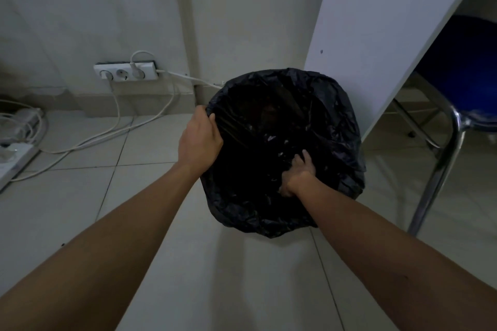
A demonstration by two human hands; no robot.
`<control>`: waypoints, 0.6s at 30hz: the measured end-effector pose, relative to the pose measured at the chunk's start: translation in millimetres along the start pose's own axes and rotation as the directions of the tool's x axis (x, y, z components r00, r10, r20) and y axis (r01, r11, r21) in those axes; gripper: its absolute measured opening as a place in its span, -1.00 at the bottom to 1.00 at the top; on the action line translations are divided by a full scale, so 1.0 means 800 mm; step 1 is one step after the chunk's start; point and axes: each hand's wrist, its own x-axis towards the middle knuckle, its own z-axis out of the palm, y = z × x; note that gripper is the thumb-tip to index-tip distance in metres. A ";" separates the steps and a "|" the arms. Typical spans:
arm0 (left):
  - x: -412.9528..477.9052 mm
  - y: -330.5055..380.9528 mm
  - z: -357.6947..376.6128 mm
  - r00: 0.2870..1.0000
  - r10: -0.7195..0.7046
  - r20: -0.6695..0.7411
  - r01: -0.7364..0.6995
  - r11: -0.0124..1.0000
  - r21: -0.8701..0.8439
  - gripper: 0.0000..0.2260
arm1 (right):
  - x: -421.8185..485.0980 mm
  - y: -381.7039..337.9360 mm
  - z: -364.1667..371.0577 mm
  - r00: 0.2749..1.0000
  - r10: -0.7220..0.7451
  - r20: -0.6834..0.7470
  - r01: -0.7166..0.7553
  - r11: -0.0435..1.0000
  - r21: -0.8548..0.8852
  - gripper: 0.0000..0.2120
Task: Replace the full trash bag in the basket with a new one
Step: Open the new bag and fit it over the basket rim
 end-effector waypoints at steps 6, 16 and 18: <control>-0.005 -0.003 0.000 0.999 -0.043 -0.020 0.043 0.999 -0.015 -0.81 | -0.030 -0.050 -0.006 0.988 -0.050 -0.149 0.095 0.946 0.311 -0.40; -0.021 0.011 0.005 0.995 0.097 -0.011 -0.097 0.994 -0.058 -0.78 | -0.012 -0.137 0.012 0.940 -0.318 -0.125 0.243 0.367 0.898 -0.21; -0.023 0.012 0.006 0.994 0.110 -0.006 -0.110 0.993 -0.052 -0.77 | -0.006 -0.148 0.026 0.924 -0.352 -0.146 0.270 0.337 0.902 -0.08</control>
